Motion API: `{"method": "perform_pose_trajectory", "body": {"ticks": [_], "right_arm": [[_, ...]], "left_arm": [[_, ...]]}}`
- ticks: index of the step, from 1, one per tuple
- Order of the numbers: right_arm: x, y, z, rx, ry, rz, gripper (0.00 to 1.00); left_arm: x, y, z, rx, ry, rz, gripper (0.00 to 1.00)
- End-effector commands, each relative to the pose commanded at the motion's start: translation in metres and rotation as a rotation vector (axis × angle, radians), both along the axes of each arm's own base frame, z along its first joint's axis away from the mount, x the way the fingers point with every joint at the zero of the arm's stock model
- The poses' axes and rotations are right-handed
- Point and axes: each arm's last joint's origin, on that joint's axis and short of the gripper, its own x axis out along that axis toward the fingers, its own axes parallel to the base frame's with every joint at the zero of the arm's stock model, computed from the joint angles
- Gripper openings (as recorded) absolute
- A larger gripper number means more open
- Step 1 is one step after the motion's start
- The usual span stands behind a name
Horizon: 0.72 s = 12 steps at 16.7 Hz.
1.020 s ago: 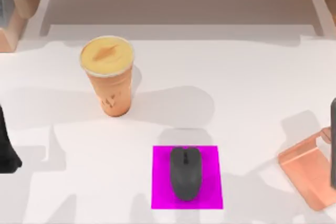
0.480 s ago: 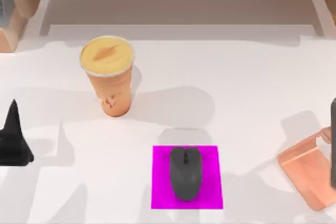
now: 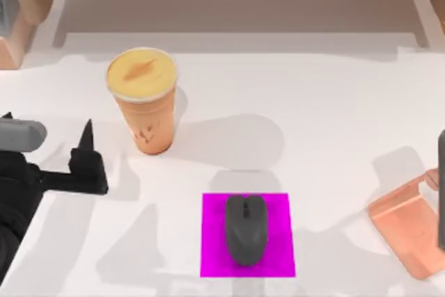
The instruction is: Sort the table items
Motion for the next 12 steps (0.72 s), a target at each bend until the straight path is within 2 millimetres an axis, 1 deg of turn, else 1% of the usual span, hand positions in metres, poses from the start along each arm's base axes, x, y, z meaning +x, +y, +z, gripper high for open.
{"method": "perform_pose_trajectory", "body": {"ticks": [3, 8, 10, 12], "right_arm": [[0.0, 0.0, 0.0, 0.0, 0.0, 0.0, 1.0], [0.0, 0.0, 0.0, 0.0, 0.0, 0.0, 1.0], [0.0, 0.0, 0.0, 0.0, 0.0, 0.0, 1.0], [0.0, 0.0, 0.0, 0.0, 0.0, 0.0, 1.0]], "left_arm": [[0.017, -0.028, -0.015, 0.025, 0.038, -0.025, 1.0], [0.038, -0.075, -0.05, 0.051, 0.046, -0.029, 1.0], [0.047, -0.089, -0.062, 0.044, 0.024, -0.004, 1.0], [0.057, -0.098, -0.072, 0.026, -0.008, 0.034, 1.0]]}}
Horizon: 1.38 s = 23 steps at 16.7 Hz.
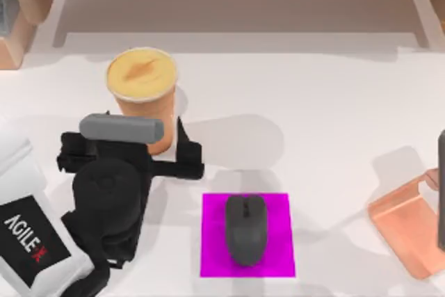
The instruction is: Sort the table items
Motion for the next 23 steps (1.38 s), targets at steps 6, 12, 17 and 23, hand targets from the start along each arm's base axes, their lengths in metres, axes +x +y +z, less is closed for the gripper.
{"method": "perform_pose_trajectory", "body": {"ticks": [6, 12, 17, 23], "right_arm": [[0.0, 0.0, 0.0, 0.0, 0.0, 0.0, 1.0], [0.0, 0.0, 0.0, 0.0, 0.0, 0.0, 1.0], [0.0, 0.0, 0.0, 0.0, 0.0, 0.0, 1.0], [0.0, 0.0, 0.0, 0.0, 0.0, 0.0, 1.0]], "left_arm": [[0.016, -0.008, -0.009, -0.042, -0.063, 0.07, 1.0], [0.025, -0.008, -0.01, -0.042, -0.063, 0.07, 1.0], [0.046, -0.009, -0.012, -0.042, -0.063, 0.07, 1.0], [0.046, -0.009, -0.012, -0.042, -0.063, 0.07, 0.77]]}}
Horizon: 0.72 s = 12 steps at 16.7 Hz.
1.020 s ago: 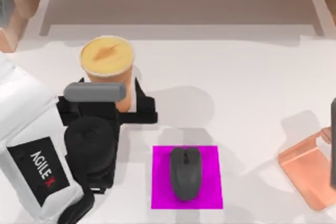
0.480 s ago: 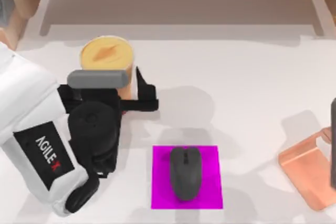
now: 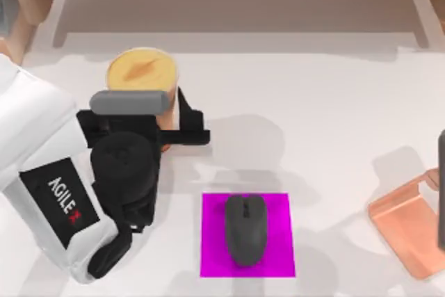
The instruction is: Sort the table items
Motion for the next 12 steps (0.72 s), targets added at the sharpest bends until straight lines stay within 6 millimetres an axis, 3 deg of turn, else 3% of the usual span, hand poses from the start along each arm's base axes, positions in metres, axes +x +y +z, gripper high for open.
{"method": "perform_pose_trajectory", "body": {"ticks": [10, 12], "right_arm": [[0.0, 0.0, 0.0, 0.0, 0.0, 0.0, 1.0], [0.0, 0.0, 0.0, 0.0, 0.0, 0.0, 1.0]], "left_arm": [[0.0, 0.0, 0.0, 0.0, 0.0, 0.0, 0.02], [0.0, 0.0, 0.0, 0.0, 0.0, 0.0, 0.0]]}}
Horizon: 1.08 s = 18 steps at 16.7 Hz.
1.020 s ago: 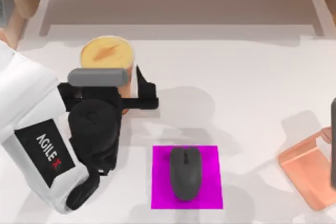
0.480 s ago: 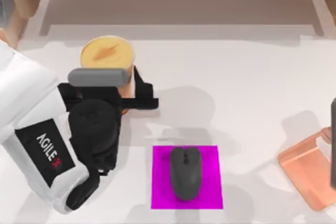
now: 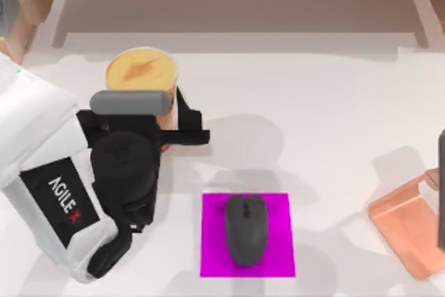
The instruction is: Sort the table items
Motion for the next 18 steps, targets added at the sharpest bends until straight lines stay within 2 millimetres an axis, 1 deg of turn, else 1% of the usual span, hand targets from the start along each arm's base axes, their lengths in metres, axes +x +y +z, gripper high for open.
{"method": "perform_pose_trajectory", "body": {"ticks": [7, 14, 18], "right_arm": [[0.0, 0.0, 0.0, 0.0, 0.0, 0.0, 1.0], [0.0, 0.0, 0.0, 0.0, 0.0, 0.0, 1.0], [0.0, 0.0, 0.0, 0.0, 0.0, 0.0, 1.0]], "left_arm": [[0.0, 0.0, 0.0, 0.002, 0.0, -0.001, 0.0], [0.0, 0.0, 0.01, 0.001, 0.0, -0.001, 0.0], [0.0, 0.0, 0.009, 0.003, 0.0, -0.001, 0.0]]}}
